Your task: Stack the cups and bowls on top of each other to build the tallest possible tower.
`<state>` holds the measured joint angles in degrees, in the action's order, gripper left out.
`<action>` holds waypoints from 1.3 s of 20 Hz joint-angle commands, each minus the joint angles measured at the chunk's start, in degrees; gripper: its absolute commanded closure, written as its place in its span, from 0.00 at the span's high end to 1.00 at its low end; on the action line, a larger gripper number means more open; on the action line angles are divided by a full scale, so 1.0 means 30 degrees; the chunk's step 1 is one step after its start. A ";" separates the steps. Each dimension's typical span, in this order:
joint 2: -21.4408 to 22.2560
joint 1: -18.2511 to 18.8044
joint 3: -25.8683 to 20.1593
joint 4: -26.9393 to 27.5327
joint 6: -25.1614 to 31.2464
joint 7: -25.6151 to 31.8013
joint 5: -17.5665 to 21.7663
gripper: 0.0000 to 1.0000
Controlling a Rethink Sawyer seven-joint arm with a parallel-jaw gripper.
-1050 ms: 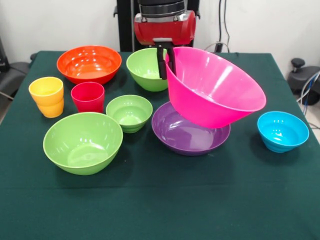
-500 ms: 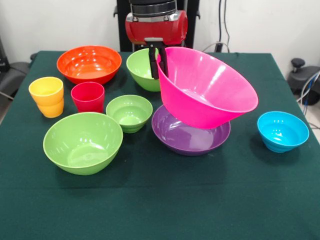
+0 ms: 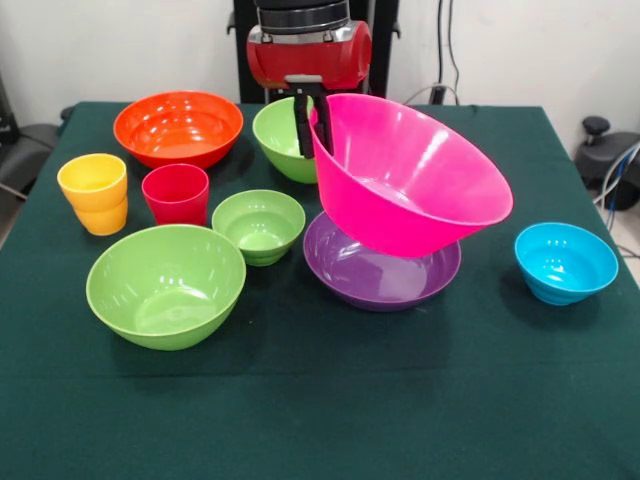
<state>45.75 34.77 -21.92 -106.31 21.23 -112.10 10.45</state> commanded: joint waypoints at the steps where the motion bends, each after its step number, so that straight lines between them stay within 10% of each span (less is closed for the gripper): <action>1: 0.0212 -0.0278 -0.0286 -0.0429 0.0802 0.0866 0.1705 1.00; 26: -0.0345 -0.1650 0.0269 -0.0098 0.0080 -0.0158 0.1828 1.00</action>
<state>46.52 33.60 -21.79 -106.32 21.23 -112.10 10.45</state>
